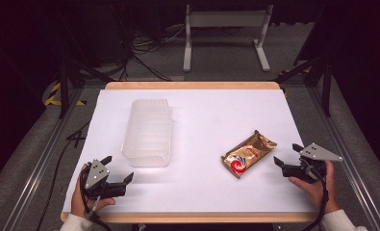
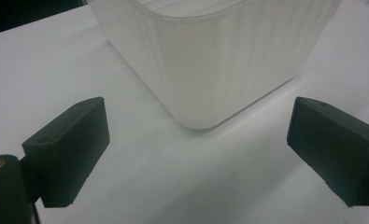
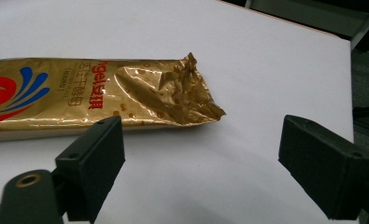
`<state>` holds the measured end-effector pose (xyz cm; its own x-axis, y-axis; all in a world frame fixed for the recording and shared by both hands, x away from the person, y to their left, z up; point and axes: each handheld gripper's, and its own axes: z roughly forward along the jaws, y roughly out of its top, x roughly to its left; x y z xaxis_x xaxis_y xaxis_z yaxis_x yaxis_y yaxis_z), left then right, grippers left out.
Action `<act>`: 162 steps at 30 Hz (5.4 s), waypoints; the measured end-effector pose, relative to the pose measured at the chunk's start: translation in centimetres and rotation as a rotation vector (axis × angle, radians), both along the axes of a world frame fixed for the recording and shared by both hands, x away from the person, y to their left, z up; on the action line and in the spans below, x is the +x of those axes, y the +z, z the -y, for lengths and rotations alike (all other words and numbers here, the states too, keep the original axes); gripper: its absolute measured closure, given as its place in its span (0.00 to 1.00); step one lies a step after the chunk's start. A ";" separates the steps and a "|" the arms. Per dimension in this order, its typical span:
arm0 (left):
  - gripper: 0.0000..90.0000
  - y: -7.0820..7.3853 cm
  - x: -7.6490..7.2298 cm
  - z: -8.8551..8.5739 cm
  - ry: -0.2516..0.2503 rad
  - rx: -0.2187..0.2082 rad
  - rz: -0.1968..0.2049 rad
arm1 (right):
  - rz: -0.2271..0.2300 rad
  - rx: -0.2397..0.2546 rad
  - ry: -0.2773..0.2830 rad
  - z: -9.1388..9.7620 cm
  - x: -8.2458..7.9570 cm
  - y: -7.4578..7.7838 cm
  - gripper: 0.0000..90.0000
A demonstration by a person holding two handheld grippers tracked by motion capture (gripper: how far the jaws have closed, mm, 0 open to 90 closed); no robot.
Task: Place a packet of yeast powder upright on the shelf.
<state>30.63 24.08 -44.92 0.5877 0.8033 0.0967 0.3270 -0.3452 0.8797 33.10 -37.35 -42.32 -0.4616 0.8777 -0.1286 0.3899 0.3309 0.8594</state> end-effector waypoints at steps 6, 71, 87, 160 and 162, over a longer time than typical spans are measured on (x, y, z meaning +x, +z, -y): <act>0.07 -0.1 0.0 -0.1 -0.002 0.001 -0.002 | -0.025 0.075 -0.005 -0.1 0.3 0.0 0.21; 0.08 0.0 -0.4 -0.5 0.008 -0.005 0.010 | -0.247 0.417 -0.027 -2.6 6.9 0.0 0.98; 0.07 0.0 -0.4 -0.3 0.005 -0.004 0.002 | -0.029 0.448 0.216 -5.1 4.3 6.9 0.99; 0.07 -0.5 -0.5 -0.9 0.004 -0.017 -0.017 | 0.133 0.251 0.642 -27.2 12.5 15.3 0.99; 0.07 -0.5 -0.5 -0.9 0.005 -0.012 -0.018 | 0.131 0.254 0.641 -27.4 12.6 15.3 0.99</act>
<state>30.12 25.01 -45.42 0.5850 0.8074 0.0768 0.3441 -0.3329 0.8779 45.72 -9.90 -27.02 -0.8930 0.4478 -0.0452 0.0731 0.2433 0.9672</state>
